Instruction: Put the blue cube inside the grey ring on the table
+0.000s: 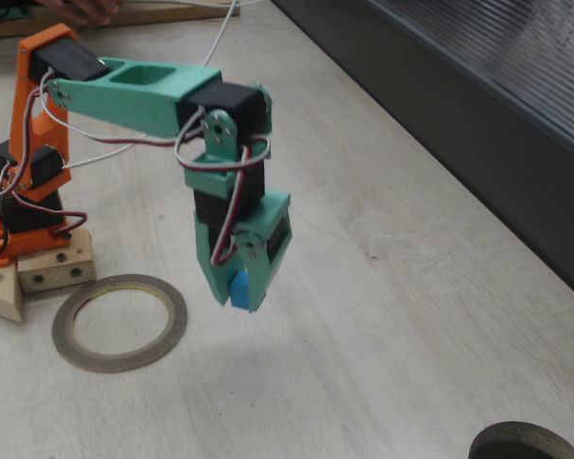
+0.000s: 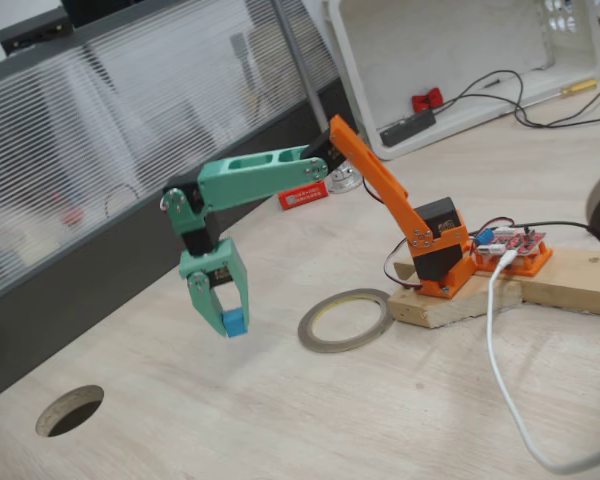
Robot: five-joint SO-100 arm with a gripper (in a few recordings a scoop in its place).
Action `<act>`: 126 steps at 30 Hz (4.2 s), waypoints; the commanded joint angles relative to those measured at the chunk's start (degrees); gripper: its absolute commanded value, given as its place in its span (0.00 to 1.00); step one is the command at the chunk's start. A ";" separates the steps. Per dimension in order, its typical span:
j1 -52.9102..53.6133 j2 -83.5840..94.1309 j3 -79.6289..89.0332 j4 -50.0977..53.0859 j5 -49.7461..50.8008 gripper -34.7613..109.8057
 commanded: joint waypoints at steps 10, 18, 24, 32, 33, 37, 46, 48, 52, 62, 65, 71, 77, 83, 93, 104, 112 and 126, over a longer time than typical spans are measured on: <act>0.79 5.71 0.09 0.44 0.35 0.34; 0.79 5.71 0.09 0.44 0.35 0.34; 0.88 5.89 0.97 0.44 0.53 0.34; 1.76 18.19 20.13 0.09 0.35 0.35; 3.08 19.86 22.24 -0.09 0.35 0.35; 10.55 25.05 28.65 0.26 0.53 0.35; 13.62 38.32 45.97 -0.09 0.35 0.35; 13.62 41.66 52.29 -0.26 0.35 0.35; 13.62 48.25 63.11 -0.44 0.35 0.35; 13.62 52.56 67.94 -0.44 0.35 0.35; 13.54 52.47 67.85 -0.44 0.35 0.35; 13.54 52.03 67.76 -0.44 0.35 0.35; 13.62 51.94 67.76 -2.55 0.35 0.34; 13.62 51.86 68.47 -12.92 0.35 0.34; 13.97 45.35 68.03 -14.41 0.44 0.34; 19.07 44.82 67.94 -14.41 0.62 0.34; 19.07 44.74 67.76 -14.50 0.70 0.34; 19.07 44.82 68.47 -14.33 0.62 0.34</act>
